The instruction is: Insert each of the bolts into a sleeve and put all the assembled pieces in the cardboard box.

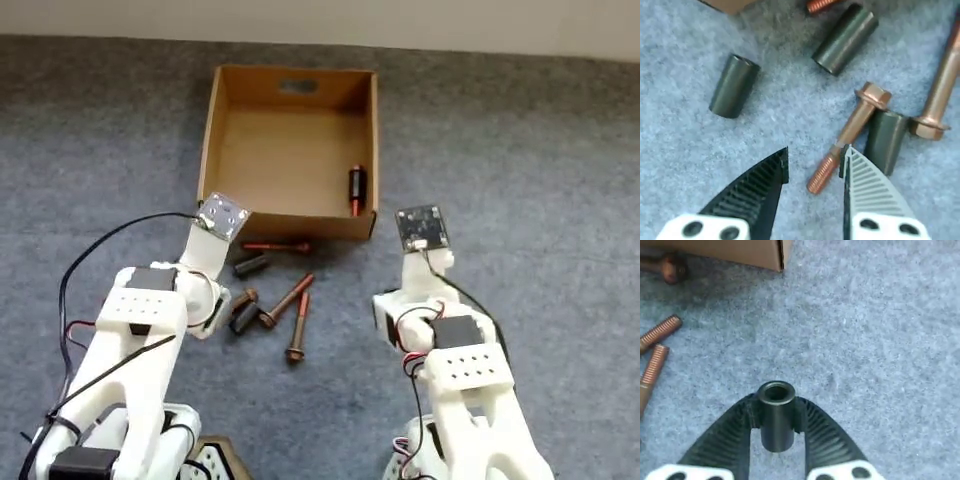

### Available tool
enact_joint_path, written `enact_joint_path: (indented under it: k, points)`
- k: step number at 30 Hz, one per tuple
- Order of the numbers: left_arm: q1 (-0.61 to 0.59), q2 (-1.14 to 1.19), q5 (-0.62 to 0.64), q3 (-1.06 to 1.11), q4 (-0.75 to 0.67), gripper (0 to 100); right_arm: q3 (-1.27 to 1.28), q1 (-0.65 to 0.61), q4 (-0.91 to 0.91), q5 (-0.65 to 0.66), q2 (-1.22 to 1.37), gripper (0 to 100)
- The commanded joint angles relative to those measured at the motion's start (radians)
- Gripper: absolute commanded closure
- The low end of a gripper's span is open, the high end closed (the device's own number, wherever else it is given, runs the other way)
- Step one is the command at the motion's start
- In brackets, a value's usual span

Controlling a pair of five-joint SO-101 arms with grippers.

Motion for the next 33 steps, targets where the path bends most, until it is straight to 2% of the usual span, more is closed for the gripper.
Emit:
enact_joint_path:
  k: [1,7,13,17,19,23,29,31,33]
  points:
    - [0.027,-0.004,-0.008,-0.048,0.041,82,-0.002,-0.008,-0.002,-0.005,-0.024,99.2]
    - [0.09,-0.002,-0.095,-0.03,0.068,82,-0.004,-0.008,-0.002,-0.003,-0.024,99.2]
    - [0.088,-0.001,-0.098,0.016,-0.015,82,-0.004,-0.008,-0.002,-0.003,-0.024,99.2]
    - [0.077,0.001,-0.101,0.018,-0.02,82,-0.004,-0.008,-0.001,-0.003,-0.024,99.2]
    - [0.061,0.007,-0.146,0.018,-0.017,82,-0.002,-0.008,-0.001,-0.003,-0.024,99.2]
    - [0.036,0.127,-0.196,-0.005,-0.021,82,-0.002,-0.008,0.008,-0.003,-0.024,99.2]
    - [0.031,0.34,-0.193,-0.148,0.025,82,-0.002,-0.008,0.012,-0.003,-0.024,99.2]
    - [0.031,0.344,-0.193,-0.157,0.035,85,-0.002,-0.008,0.012,-0.003,-0.024,99.2]
    - [0.031,0.334,-0.193,-0.156,0.041,92,-0.002,-0.008,0.012,-0.003,-0.024,99.2]
